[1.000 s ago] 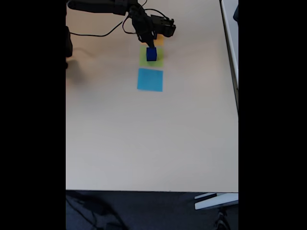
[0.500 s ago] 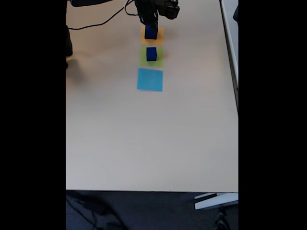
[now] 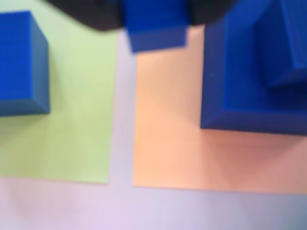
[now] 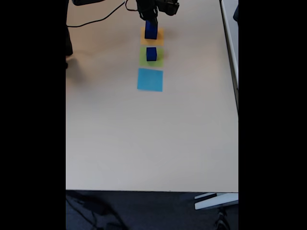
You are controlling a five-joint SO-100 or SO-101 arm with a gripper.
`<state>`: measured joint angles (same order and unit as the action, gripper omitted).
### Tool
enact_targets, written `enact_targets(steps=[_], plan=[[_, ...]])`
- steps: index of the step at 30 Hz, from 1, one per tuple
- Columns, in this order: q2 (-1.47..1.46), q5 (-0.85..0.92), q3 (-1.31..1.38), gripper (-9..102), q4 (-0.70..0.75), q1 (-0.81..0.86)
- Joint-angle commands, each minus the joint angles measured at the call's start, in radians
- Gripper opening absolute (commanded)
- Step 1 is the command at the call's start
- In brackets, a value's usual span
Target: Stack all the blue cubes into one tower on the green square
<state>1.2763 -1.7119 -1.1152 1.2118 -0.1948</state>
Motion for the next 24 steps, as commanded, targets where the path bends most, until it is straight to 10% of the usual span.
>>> enact_targets(steps=[1, 24], plan=[[0.018, -0.011, 0.075, 5, 0.003, -0.014], [-0.028, -0.12, 0.117, 4, -0.032, -0.091]])
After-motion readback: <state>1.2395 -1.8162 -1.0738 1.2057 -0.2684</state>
